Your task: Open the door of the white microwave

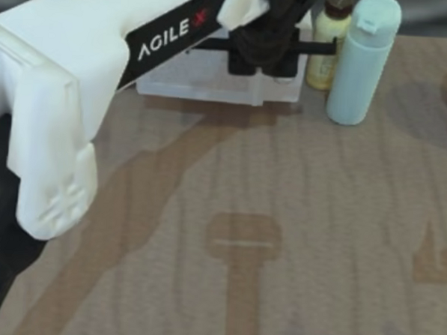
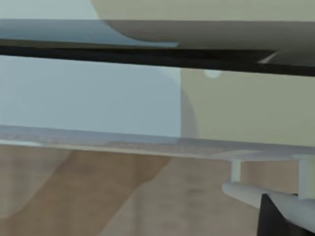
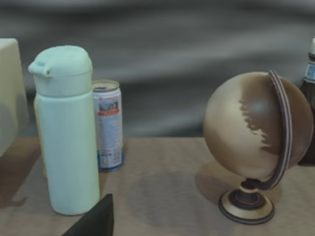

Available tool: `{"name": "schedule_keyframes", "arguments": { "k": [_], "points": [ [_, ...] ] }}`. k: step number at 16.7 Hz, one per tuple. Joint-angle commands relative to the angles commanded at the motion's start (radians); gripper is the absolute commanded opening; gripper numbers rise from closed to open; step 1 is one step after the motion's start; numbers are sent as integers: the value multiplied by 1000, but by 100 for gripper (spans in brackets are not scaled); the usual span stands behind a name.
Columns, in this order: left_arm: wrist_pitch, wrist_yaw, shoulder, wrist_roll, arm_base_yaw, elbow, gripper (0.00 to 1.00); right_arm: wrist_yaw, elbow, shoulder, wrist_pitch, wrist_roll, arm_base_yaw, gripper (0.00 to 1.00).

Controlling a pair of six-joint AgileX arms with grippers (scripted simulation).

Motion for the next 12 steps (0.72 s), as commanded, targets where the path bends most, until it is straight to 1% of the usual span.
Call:
{"name": "schedule_keyframes", "arguments": {
  "k": [12],
  "points": [
    [6, 1, -7, 5, 1, -13, 0, 0, 0, 0, 0, 0, 0, 100]
  ]
}}
